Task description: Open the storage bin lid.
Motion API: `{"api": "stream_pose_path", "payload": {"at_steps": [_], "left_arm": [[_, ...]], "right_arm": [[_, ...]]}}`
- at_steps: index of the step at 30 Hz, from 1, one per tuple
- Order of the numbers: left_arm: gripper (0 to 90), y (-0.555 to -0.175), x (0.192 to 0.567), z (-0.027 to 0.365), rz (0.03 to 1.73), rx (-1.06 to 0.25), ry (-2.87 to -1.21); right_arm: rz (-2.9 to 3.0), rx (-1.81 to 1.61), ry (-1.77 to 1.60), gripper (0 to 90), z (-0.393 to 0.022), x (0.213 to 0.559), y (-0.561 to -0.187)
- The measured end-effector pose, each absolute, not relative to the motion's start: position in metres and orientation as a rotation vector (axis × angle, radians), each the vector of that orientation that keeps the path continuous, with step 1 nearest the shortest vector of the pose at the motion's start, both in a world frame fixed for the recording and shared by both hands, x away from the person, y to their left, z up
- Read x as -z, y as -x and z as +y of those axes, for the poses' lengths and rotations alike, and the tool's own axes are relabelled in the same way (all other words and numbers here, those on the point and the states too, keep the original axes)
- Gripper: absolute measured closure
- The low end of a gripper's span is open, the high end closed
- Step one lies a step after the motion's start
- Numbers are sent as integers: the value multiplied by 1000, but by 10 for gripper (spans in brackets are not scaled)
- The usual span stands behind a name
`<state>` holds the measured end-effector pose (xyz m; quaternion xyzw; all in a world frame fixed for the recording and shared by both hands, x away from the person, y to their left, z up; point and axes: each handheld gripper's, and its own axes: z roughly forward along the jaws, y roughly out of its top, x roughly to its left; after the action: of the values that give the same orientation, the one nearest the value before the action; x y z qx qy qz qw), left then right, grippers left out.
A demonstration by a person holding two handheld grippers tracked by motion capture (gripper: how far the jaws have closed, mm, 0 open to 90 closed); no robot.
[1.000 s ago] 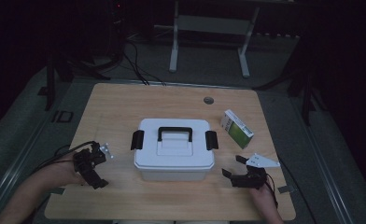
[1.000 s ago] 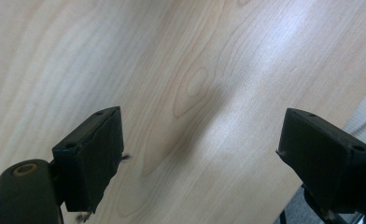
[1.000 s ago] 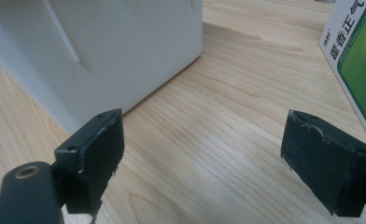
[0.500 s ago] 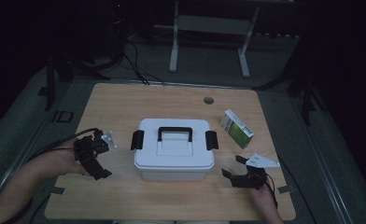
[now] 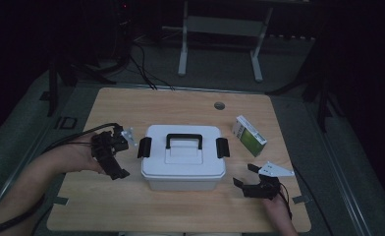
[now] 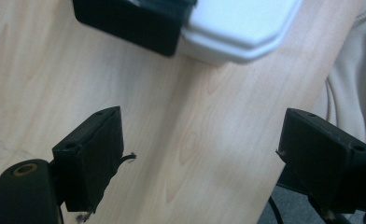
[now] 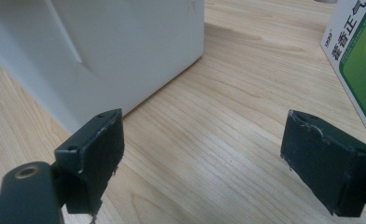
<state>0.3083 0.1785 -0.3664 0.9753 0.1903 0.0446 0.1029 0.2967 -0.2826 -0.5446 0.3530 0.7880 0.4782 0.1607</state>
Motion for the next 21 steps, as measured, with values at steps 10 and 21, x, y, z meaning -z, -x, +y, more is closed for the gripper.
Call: {"api": "stream_pose_path", "payload": {"at_steps": [10,21], "left_arm": [[142,-320,356,155,510,-161,-2893],[142,-336,351,133,465,-166,-2921]], "right_arm": [[2253,-1360,-1005,132,-282,545,-297],[2257,-1364,-1004,133,-283,545,-297]]}}
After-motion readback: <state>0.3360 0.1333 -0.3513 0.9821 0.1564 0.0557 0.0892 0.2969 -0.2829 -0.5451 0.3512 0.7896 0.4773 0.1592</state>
